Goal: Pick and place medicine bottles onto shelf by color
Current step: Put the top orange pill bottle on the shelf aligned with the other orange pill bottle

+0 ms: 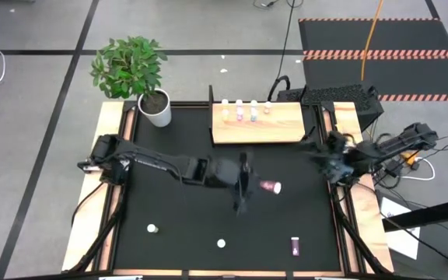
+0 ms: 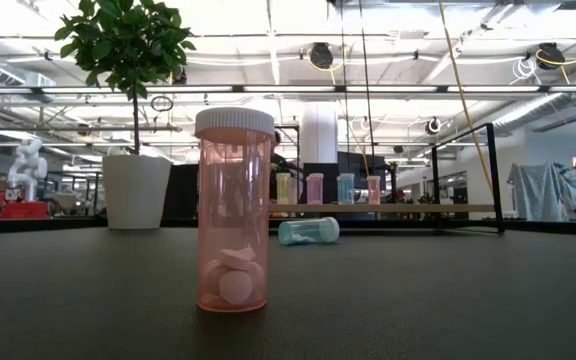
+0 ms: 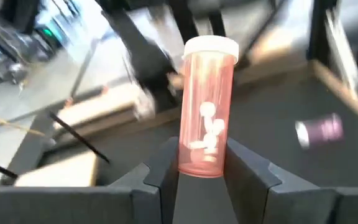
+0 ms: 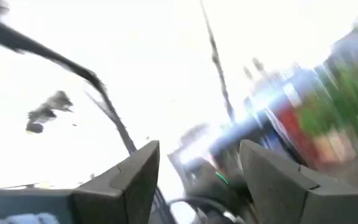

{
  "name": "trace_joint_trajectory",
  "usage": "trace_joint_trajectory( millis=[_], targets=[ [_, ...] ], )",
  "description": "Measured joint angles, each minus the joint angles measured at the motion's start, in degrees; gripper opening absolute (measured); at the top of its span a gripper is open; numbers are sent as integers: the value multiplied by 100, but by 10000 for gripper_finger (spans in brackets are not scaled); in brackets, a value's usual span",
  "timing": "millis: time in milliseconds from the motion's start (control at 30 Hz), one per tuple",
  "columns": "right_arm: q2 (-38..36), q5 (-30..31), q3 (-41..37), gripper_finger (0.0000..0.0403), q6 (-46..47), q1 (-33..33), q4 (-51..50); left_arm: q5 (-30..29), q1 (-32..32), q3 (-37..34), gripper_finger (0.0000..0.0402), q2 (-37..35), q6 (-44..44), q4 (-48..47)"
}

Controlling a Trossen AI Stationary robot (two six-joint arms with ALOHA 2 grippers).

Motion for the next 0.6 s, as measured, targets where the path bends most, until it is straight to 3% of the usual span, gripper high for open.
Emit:
trace_joint_trajectory(
  millis=[67,167,333,467,600],
  targets=[
    [-184,-464,21,215,-1019,0,752,302,161,36,117,-48,-249,421],
    [-393,-868,173,215,-1945,19,857,930,396,8,118,3,-697,826],
    [-321,-788,562,215,-2505,-18,-1061,1846,825,19,119,-12,-1347,1907],
    [-292,-149,1157,215,-3045,-145,-2602,2527,1219,15,119,6,-1959,2538],
    [-316,43,1868,215,-3529,-368,-3743,2818,1545,15,119,0,-2233,2834]
  ],
)
